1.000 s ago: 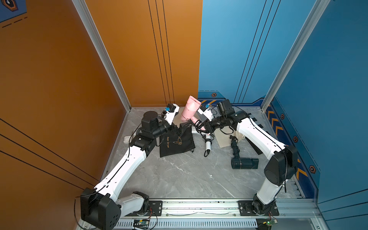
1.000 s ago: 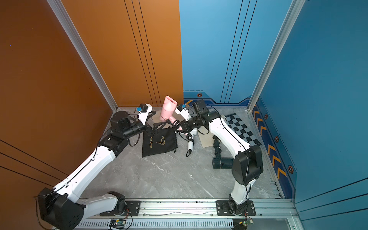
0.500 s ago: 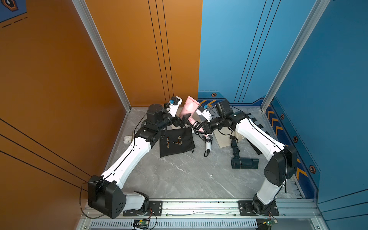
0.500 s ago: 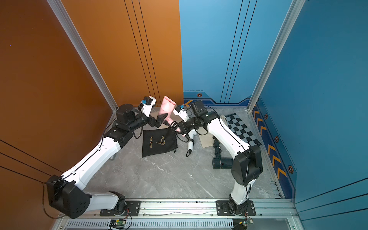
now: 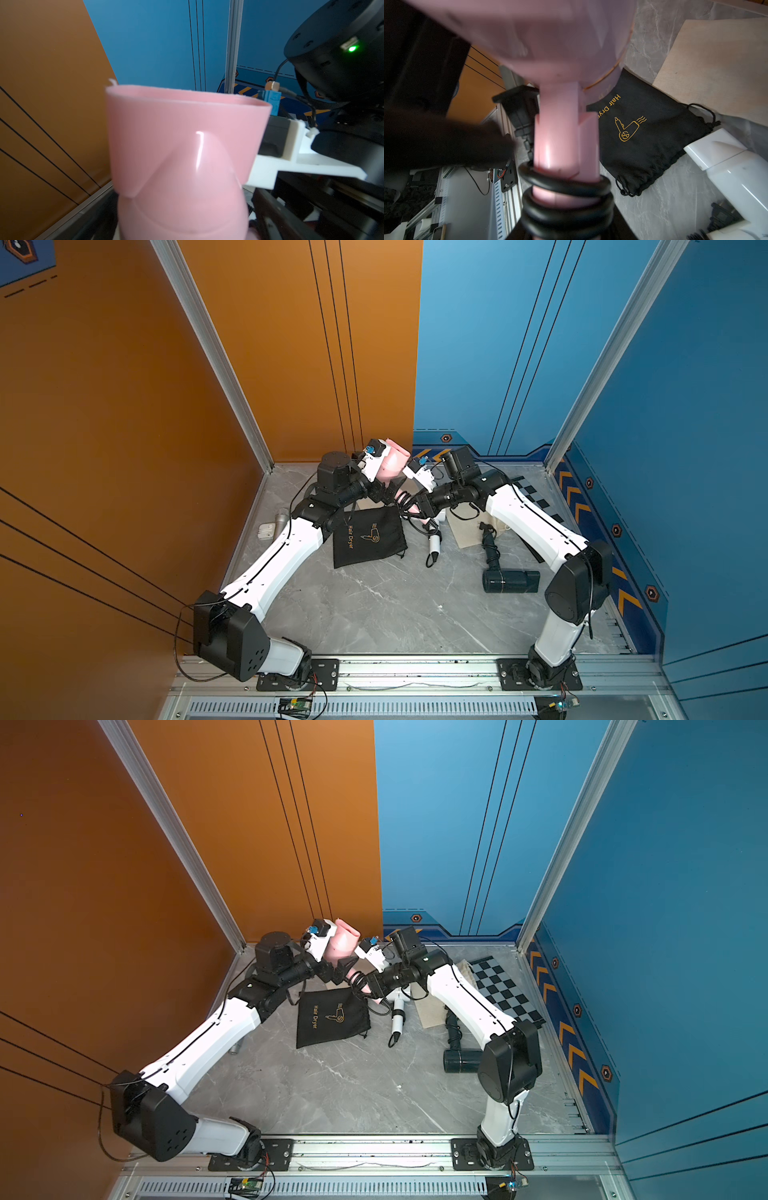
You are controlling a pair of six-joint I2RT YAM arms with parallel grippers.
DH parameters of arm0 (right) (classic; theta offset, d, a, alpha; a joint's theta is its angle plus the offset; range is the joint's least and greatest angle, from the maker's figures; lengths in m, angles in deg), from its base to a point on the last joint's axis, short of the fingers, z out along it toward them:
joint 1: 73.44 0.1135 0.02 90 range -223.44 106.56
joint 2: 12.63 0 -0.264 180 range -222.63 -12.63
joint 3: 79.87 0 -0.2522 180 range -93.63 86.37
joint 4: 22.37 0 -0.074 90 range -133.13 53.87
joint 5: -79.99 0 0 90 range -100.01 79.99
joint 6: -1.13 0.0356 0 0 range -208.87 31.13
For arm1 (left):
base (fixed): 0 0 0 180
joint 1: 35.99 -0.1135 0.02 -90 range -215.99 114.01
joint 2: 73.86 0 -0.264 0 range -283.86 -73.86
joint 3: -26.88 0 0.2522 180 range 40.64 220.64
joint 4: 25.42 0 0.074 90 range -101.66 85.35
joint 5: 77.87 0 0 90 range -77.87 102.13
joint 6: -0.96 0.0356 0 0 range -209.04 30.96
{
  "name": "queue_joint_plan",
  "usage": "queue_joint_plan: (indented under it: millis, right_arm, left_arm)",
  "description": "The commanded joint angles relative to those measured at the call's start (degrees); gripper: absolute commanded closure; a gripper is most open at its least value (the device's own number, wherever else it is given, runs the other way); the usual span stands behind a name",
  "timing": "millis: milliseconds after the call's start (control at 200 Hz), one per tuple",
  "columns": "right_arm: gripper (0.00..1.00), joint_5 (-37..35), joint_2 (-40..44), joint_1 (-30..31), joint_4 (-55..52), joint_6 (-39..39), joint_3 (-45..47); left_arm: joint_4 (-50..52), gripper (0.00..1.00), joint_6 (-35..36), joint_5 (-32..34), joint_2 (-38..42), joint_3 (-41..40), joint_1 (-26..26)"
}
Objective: Pack away hair dryers
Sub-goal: Adjust the hair dryer.
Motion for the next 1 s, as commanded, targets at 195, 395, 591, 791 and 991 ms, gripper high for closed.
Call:
queue_joint_plan:
  millis: [195,395,591,791,991]
  right_arm:
    - [0.81,2.3,0.2,0.3,-0.1,-0.7,-2.6]
    - [0.81,2.4,0.1,0.1,-0.1,-0.7,-2.9]
    - [0.83,4.6,0.9,-0.5,-0.3,-1.8,-2.6]
    - [0.83,8.5,2.2,-0.8,-1.3,-5.3,-2.5]
    - [0.82,10.9,4.2,-0.6,-3.4,-10.4,-3.0]
  left_arm:
    - [2.2,0.17,2.4,2.5,0.6,2.7,0.5]
    - [3.3,0.15,2.0,1.3,2.0,2.2,0.2]
    - [4.8,0.01,-2.3,-13.7,5.6,2.2,-6.2]
    - [3.6,0.01,-11.1,-29.3,5.2,4.6,-15.4]
    - [-1.9,0.01,-22.0,-45.5,1.3,8.8,-21.6]
